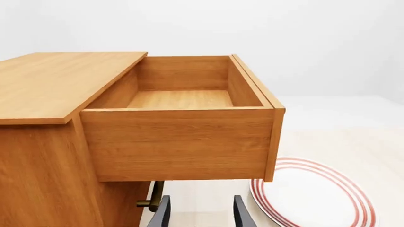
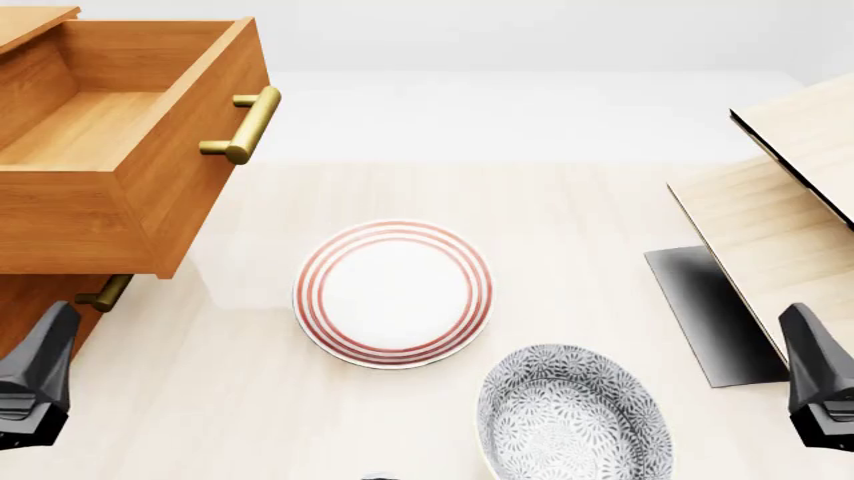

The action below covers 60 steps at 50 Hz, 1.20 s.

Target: Close the top drawer of the cabinet.

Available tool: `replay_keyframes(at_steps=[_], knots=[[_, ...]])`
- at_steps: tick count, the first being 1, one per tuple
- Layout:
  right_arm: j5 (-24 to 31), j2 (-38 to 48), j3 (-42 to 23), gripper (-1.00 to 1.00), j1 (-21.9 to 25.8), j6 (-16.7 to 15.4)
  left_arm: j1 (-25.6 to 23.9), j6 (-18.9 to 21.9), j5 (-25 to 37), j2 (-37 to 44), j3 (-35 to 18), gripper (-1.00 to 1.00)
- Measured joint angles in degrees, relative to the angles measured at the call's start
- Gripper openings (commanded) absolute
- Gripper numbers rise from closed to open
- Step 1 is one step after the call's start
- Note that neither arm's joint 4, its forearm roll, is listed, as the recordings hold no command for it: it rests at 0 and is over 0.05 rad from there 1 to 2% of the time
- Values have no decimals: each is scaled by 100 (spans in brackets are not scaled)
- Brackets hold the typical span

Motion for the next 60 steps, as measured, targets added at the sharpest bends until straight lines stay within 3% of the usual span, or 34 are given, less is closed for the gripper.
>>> replay_keyframes(at_steps=[44,60], knots=[[-42,49,-8,100,-140,-59,80,87,-78,-148,-84,100],[-55,59,-6,100,-148,-60,-556,450,89,-157,-589,100]])
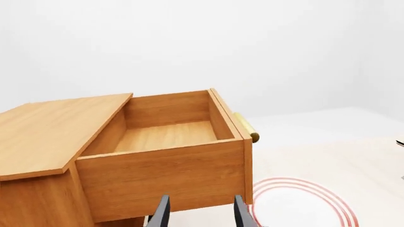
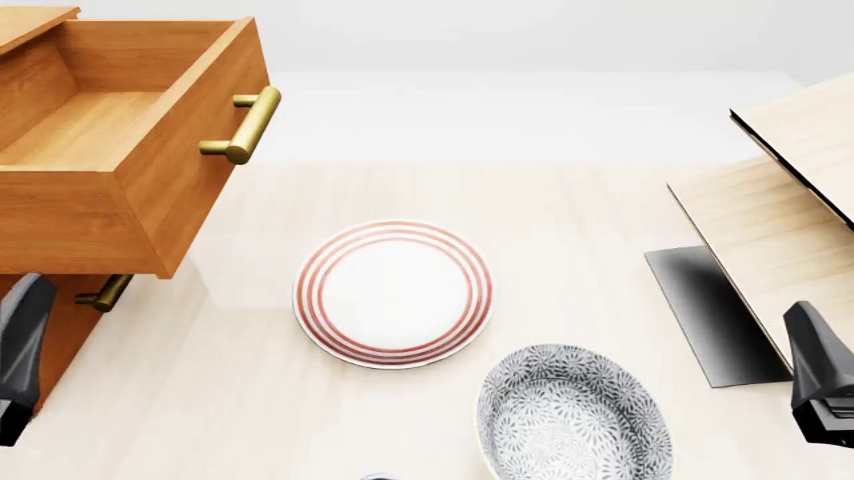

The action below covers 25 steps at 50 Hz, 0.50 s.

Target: Close the top drawer of the cabinet.

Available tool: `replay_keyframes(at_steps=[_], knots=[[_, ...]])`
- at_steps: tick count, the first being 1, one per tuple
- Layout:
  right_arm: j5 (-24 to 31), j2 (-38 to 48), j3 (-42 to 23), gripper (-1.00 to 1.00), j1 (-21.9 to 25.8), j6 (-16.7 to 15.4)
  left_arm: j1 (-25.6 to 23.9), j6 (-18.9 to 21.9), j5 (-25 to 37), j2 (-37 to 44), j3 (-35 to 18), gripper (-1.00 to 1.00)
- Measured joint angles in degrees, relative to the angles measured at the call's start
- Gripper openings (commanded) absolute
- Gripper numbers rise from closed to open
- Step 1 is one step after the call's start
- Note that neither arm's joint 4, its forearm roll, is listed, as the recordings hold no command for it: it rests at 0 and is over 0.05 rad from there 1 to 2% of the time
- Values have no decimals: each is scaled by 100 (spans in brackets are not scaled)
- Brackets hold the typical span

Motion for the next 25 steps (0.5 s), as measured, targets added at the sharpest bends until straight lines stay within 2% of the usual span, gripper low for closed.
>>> replay_keyframes(at_steps=[12,25], knots=[[-1,1,0,100,-2,0,-845,202,249,-2,-465,100],[13,-14,0,100,-2,0,-1787,282,317,1,-713,100]])
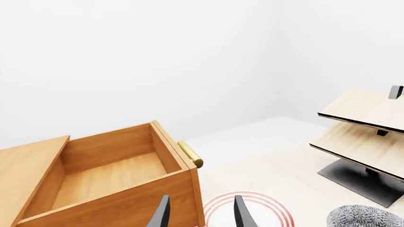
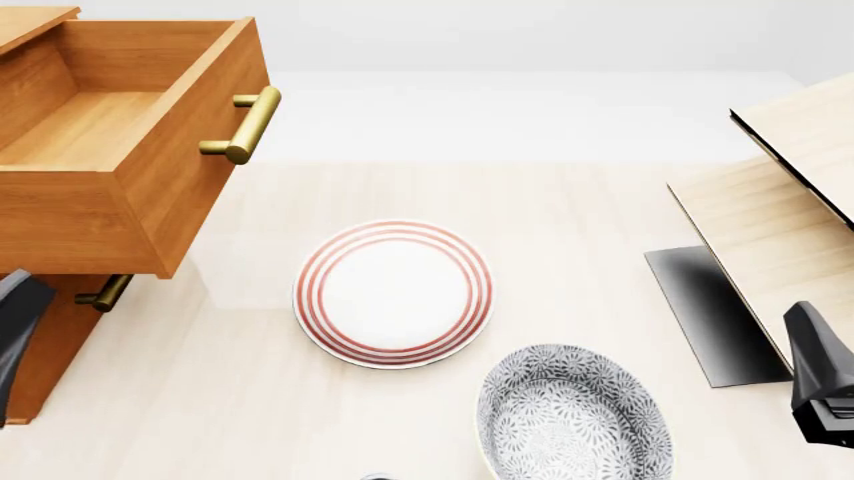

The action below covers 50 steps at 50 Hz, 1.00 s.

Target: Close the top drawer of the cabinet.

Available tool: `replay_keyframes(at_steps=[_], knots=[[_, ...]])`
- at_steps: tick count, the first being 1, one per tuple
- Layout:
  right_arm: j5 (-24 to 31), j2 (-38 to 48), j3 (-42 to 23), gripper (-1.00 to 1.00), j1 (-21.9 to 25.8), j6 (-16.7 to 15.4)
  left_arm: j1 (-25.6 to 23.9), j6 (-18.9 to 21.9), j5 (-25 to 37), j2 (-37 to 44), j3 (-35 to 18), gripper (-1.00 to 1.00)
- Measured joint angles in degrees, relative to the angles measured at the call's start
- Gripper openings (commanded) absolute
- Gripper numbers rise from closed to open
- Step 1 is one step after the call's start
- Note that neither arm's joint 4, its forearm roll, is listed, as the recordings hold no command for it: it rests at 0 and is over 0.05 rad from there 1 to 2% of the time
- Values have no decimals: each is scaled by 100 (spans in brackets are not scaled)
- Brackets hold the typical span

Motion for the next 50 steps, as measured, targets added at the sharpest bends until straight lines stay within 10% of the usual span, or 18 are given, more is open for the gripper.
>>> replay_keyframes(at_steps=[50], knots=[[13,-12,-1,100,0,-1,-2555,-244,-1999,2914,-1222,100]])
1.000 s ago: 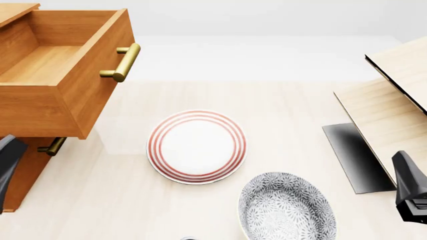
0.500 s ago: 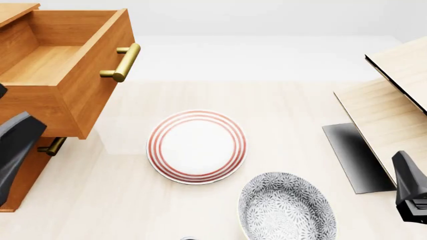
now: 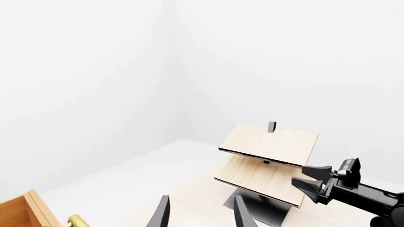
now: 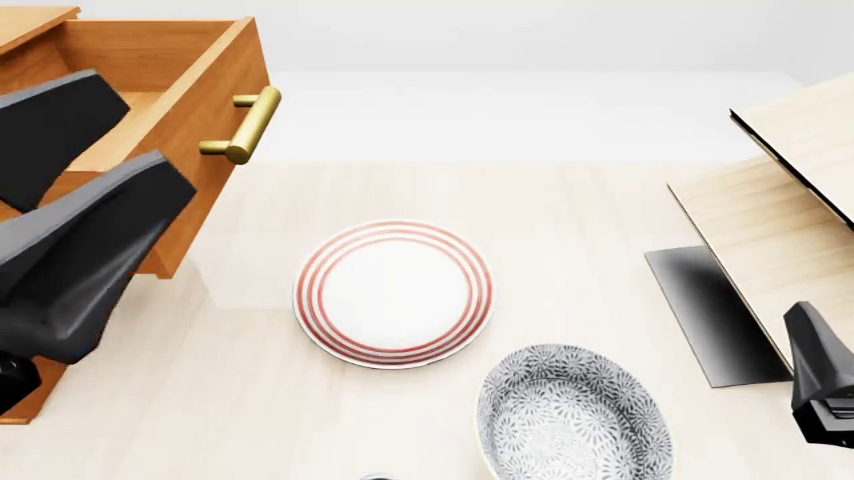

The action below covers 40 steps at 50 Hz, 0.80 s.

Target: Close the top drawer of the cabinet.

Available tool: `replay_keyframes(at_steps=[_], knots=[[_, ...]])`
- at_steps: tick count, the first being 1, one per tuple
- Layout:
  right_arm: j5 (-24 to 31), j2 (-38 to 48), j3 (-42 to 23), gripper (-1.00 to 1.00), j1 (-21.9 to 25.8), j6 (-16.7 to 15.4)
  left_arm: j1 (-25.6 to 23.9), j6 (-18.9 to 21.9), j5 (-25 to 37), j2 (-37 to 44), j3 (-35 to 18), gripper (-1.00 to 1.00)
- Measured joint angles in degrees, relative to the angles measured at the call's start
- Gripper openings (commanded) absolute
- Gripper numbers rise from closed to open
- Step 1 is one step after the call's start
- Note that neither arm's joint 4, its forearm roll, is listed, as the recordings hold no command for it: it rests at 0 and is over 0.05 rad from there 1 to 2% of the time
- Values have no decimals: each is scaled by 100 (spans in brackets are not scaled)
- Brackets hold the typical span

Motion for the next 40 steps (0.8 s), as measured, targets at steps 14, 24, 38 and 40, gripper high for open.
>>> replay_keyframes(at_steps=[14,24,38,40], knots=[[0,0,0,100,0,0,-510,96,-423,1095,-775,100],[0,0,0,100,0,0,-798,253,-654,1820,-1203,100],[0,0,0,100,0,0,-1099,1554,-987,3580,-2179,100],[0,0,0,100,0,0,-1105,1672,-1017,3699,-2246,100]])
